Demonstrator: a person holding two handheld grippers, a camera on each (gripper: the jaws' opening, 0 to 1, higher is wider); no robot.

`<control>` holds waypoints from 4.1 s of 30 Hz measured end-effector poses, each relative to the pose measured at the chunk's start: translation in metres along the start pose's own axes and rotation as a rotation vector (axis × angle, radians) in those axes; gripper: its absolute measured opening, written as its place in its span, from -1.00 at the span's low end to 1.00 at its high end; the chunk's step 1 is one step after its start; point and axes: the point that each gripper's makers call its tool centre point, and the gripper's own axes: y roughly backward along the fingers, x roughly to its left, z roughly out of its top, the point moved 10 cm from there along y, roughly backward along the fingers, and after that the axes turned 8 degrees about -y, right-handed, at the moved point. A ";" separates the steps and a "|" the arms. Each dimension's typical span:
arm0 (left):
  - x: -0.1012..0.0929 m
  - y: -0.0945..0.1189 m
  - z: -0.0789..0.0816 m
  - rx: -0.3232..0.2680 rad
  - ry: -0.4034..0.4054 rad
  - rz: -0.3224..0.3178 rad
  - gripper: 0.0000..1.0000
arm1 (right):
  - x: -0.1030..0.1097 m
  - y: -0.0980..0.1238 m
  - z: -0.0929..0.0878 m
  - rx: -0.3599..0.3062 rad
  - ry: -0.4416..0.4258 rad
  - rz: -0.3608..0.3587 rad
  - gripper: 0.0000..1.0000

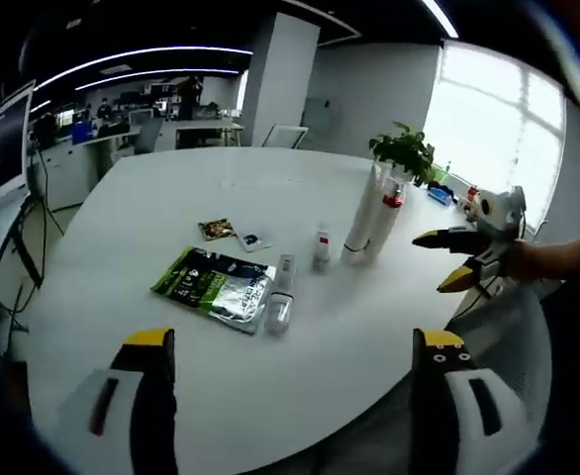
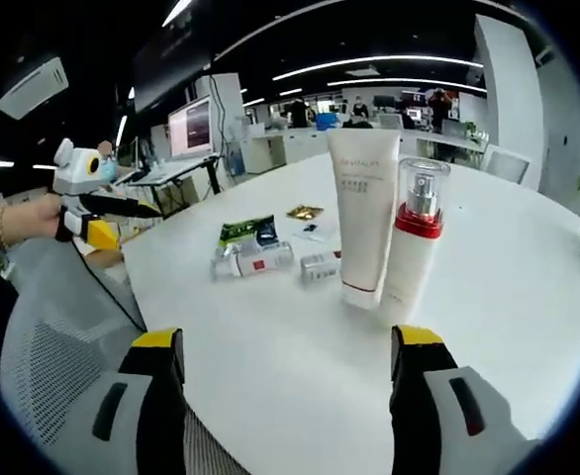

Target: Arrange the skincare products in the storage area until every visible bottle or jar stands upright without overlapping.

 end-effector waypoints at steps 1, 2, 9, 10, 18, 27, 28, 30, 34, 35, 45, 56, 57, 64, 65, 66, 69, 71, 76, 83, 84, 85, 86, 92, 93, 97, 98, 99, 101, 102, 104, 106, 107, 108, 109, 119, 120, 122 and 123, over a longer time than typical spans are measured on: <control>0.000 0.001 0.000 0.004 0.013 -0.001 0.86 | 0.000 0.000 0.000 0.001 0.001 0.000 0.73; 0.002 0.002 -0.001 0.003 0.021 -0.002 0.89 | 0.000 0.000 0.001 0.004 0.000 -0.003 0.74; 0.003 0.005 0.001 0.028 -0.025 -0.046 0.98 | 0.000 0.005 0.000 0.017 -0.027 -0.026 0.91; 0.003 0.005 -0.001 0.024 -0.016 -0.056 0.98 | 0.000 0.006 0.000 0.024 -0.027 -0.029 0.95; 0.006 0.003 -0.004 0.026 0.008 -0.148 0.98 | 0.003 0.019 -0.002 0.119 0.024 -0.054 0.99; 0.008 -0.003 -0.006 -0.014 0.030 -0.206 0.98 | 0.013 0.011 0.021 0.066 0.249 0.016 0.89; 0.007 -0.003 -0.005 -0.037 0.037 -0.216 0.98 | 0.014 0.009 0.025 0.057 0.288 0.010 0.90; 0.005 -0.002 -0.002 -0.073 0.037 -0.208 0.98 | 0.014 0.005 0.028 0.049 0.344 0.023 0.86; 0.008 0.000 0.000 -0.082 0.017 -0.180 0.98 | 0.016 0.000 0.033 0.071 0.389 0.043 0.78; 0.008 0.000 0.000 -0.081 0.015 -0.179 0.98 | 0.017 -0.001 0.037 0.092 0.411 0.050 0.75; 0.008 0.002 -0.003 -0.073 0.017 -0.138 0.86 | 0.020 -0.030 0.055 0.152 0.500 0.129 0.57; -0.002 0.002 -0.003 -0.046 -0.032 -0.122 0.91 | 0.034 -0.079 0.072 0.218 0.624 0.249 0.34; -0.002 0.003 -0.003 -0.044 -0.030 -0.123 0.91 | 0.035 -0.084 0.072 0.222 0.636 0.265 0.31; 0.002 0.003 -0.005 -0.055 -0.009 -0.126 0.91 | 0.041 -0.111 0.078 0.291 0.689 0.318 0.28; 0.002 0.003 -0.006 -0.054 -0.010 -0.128 0.91 | 0.041 -0.113 0.079 0.302 0.698 0.323 0.25; 0.003 0.003 -0.007 -0.054 -0.011 -0.132 0.91 | 0.040 -0.119 0.079 0.308 0.713 0.336 0.23; 0.002 0.002 -0.007 -0.046 -0.022 -0.133 0.93 | 0.039 -0.129 0.081 0.319 0.721 0.350 0.18; 0.001 0.002 -0.007 -0.039 -0.025 -0.135 0.94 | 0.039 -0.136 0.082 0.335 0.733 0.360 0.18; 0.002 0.001 -0.009 -0.020 -0.031 -0.141 0.98 | 0.041 -0.154 0.087 0.356 0.783 0.394 0.11; 0.004 0.001 -0.011 -0.018 -0.025 -0.124 0.98 | 0.045 -0.181 0.085 0.416 0.866 0.440 -0.01; 0.005 0.001 -0.012 -0.017 -0.024 -0.121 0.98 | 0.046 -0.184 0.084 0.422 0.879 0.446 -0.02; 0.006 0.000 -0.012 -0.016 -0.023 -0.119 0.98 | 0.046 -0.190 0.083 0.434 0.898 0.451 -0.04; 0.007 0.000 -0.013 -0.014 -0.022 -0.118 0.97 | 0.046 -0.193 0.082 0.442 0.911 0.455 -0.05; 0.008 -0.001 -0.014 0.000 -0.018 -0.116 0.96 | 0.053 -0.205 0.079 0.488 1.001 0.483 -0.21; 0.008 -0.001 -0.014 0.002 -0.018 -0.114 0.96 | 0.053 -0.207 0.078 0.491 1.004 0.484 -0.21; 0.009 -0.001 -0.016 0.007 -0.016 -0.113 0.95 | 0.053 -0.217 0.075 0.503 1.013 0.483 -0.25; 0.009 -0.002 -0.015 0.010 -0.017 -0.113 0.94 | 0.052 -0.218 0.074 0.511 1.012 0.486 -0.26; 0.009 -0.002 -0.016 0.012 -0.018 -0.113 0.94 | 0.053 -0.215 0.075 0.525 1.012 0.491 -0.30; 0.008 -0.002 -0.016 0.015 -0.019 -0.113 0.94 | 0.052 -0.218 0.073 0.536 1.024 0.486 -0.39; 0.008 -0.002 -0.015 0.016 -0.019 -0.112 0.94 | 0.051 -0.219 0.073 0.540 1.028 0.484 -0.42; 0.008 -0.002 -0.015 0.018 -0.018 -0.112 0.93 | 0.052 -0.217 0.073 0.556 1.025 0.486 -0.51; 0.008 -0.001 -0.016 0.019 -0.018 -0.110 0.93 | 0.051 -0.217 0.071 0.569 1.063 0.482 -0.51; 0.008 -0.001 -0.016 0.019 -0.018 -0.110 0.93 | 0.051 -0.217 0.070 0.576 1.077 0.480 -0.52; 0.008 -0.001 -0.016 0.019 -0.018 -0.110 0.93 | 0.051 -0.217 0.069 0.581 1.085 0.482 -0.52; 0.008 -0.001 -0.016 0.020 -0.018 -0.110 0.93 | 0.054 -0.214 0.070 0.591 1.087 0.489 -0.53; 0.008 -0.001 -0.016 0.028 -0.019 -0.105 0.91 | 0.052 -0.214 0.063 0.645 0.932 0.499 -0.59; 0.008 -0.001 -0.015 0.027 -0.020 -0.106 0.91 | 0.052 -0.214 0.063 0.641 0.941 0.500 -0.59; 0.008 -0.001 -0.015 0.020 -0.018 -0.106 0.91 | 0.052 -0.214 0.062 0.637 0.930 0.469 -0.60; 0.008 -0.001 -0.015 0.018 -0.015 -0.106 0.91 | 0.052 -0.213 0.060 0.631 0.926 0.460 -0.61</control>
